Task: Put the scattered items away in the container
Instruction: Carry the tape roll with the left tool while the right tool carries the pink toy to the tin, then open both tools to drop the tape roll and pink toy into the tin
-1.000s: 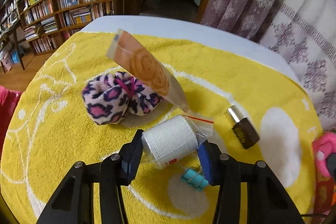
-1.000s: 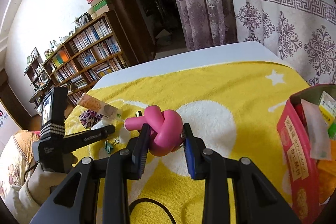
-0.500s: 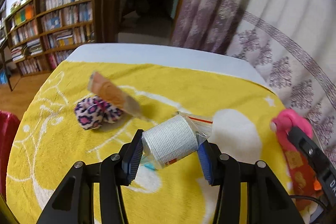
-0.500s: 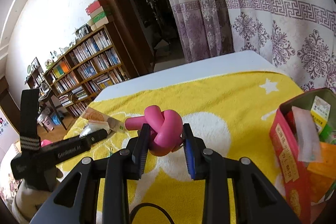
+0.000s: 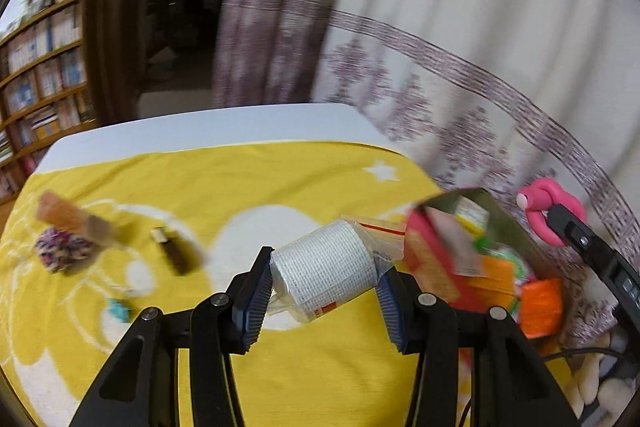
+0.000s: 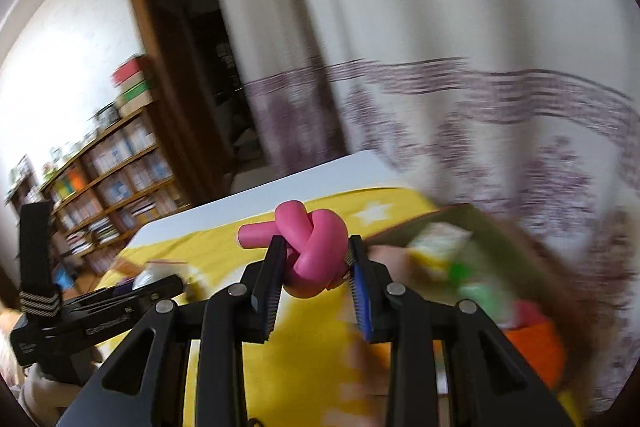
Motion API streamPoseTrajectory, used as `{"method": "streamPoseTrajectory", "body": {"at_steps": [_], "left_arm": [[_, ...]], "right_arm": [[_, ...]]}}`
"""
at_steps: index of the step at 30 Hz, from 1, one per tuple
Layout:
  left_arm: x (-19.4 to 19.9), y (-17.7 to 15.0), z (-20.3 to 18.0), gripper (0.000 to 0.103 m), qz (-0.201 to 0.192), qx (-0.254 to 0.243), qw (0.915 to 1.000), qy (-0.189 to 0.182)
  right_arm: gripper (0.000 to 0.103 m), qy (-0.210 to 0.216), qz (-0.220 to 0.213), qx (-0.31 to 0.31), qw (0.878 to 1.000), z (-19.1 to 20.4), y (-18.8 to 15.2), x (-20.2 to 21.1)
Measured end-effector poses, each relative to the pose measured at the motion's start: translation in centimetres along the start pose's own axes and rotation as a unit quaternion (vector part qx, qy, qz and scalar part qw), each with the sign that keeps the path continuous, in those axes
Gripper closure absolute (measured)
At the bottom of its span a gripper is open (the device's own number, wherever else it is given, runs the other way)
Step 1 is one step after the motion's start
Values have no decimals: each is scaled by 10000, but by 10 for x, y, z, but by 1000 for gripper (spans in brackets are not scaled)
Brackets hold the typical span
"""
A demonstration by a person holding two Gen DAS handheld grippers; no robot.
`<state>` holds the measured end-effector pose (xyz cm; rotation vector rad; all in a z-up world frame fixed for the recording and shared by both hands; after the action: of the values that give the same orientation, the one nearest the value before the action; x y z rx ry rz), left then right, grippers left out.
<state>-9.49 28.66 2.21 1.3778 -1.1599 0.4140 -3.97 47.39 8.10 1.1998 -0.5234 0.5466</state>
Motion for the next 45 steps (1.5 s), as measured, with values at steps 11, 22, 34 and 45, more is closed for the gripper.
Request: {"method": "streamPoseTrajectory", "body": {"at_steps": [11,22,34,45], "left_arm": [[-9,-18,-117,53,276,-1080,9914,-680],[-21,-49,-178,27,580,-1945,9735,-1050],[-14,-32,-123,27,503,-1225,9880,-792],[-8,-31,-67,27,515,-652,9946,-615]], "right_arm": [[69,-433,-172,-591,9972,-81,-10,35],[69,-403,-87,-593,9974,-91,-15,32],[68,-326,235,-660,9970,-83,-19,12],[40,-343,194,-622,9973,-58,-16,10]]}}
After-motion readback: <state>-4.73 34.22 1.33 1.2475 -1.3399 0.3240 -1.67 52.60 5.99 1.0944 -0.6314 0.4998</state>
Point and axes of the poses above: each gripper's, at about its wrist camera, not at the fingertips, and x roughly against the way its jaws point, z to its left, y to its top, the point moved 8 cm from there along -x, roughly the way its jaws point, and after that the axes turned 13 degrees about z, right-handed, at the moved point
